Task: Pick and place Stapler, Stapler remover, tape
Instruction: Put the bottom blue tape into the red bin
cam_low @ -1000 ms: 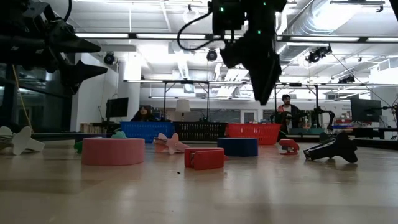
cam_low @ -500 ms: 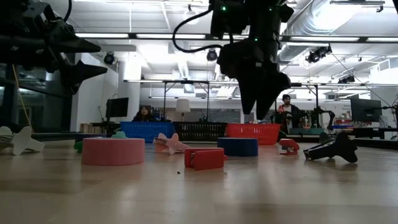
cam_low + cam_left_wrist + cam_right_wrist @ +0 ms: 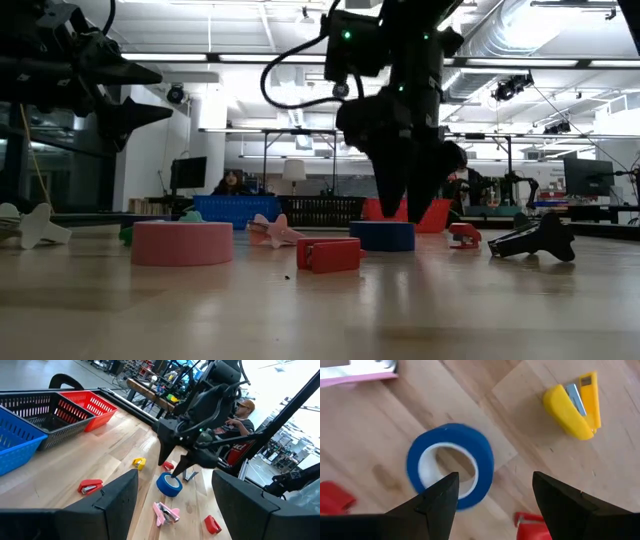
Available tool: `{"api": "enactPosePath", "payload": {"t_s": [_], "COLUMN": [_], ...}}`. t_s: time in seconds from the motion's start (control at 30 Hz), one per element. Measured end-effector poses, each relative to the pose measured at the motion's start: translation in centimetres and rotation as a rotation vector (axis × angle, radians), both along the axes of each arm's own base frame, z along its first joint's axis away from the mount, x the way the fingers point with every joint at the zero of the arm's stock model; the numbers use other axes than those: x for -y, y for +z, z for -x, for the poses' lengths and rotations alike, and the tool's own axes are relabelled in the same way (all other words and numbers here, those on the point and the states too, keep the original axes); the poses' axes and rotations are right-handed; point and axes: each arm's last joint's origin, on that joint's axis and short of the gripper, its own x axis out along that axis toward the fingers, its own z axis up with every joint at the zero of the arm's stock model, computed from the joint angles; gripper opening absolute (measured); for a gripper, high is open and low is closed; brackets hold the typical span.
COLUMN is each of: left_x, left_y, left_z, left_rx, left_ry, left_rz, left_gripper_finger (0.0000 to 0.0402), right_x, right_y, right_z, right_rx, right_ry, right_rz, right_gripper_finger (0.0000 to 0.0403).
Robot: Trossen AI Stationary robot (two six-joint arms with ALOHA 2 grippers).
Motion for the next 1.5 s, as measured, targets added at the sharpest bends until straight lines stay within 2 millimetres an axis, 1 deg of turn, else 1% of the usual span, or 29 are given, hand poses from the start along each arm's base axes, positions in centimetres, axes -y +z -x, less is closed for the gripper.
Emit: {"api": "enactPosePath", "payload": {"t_s": [0.2,0.33,0.5,0.83,1.07,1.27,1.5], "left_x": [0.0,0.0,0.0,0.0,0.0,0.0,0.0], "left_y": [0.0,0.0,0.0,0.0,0.0,0.0,0.0], "left_z": [0.0,0.0,0.0,0.0,0.0,0.0,0.0], "left_rx": [0.0,-0.001,0.0,0.0,0.0,-0.001,0.0], "left_ry": [0.0,0.0,0.0,0.0,0.0,0.0,0.0], "left_rz": [0.0,0.0,0.0,0.0,0.0,0.0,0.0], "left_gripper_finger": [0.025,0.025,0.025,0.025,0.025,0.025,0.025], "right_x": [0.0,-0.1,-0.2,0.0,1.0,2.5,5.6], "right_y": [-1.1,-1.9,-2.0,-1.8,-0.2,2.3,5.8], "right_z": [-0.4,-0.6,-0.6,-0.1,0.8,1.9,4.4], "right_rx": [-0.013,-0.02,-0.03,-0.067,-0.079,-0.056,-0.052], "right_ry": [0.0,0.003,0.008,0.05,0.074,0.087,0.092], "right_rz": [0.002,-0.002,0.0,-0.008,-0.011,-0.016,0.048], "right_gripper_finger": [0.0244,0.0228,0.019,0.0097,0.003,0.003,0.0038]}}
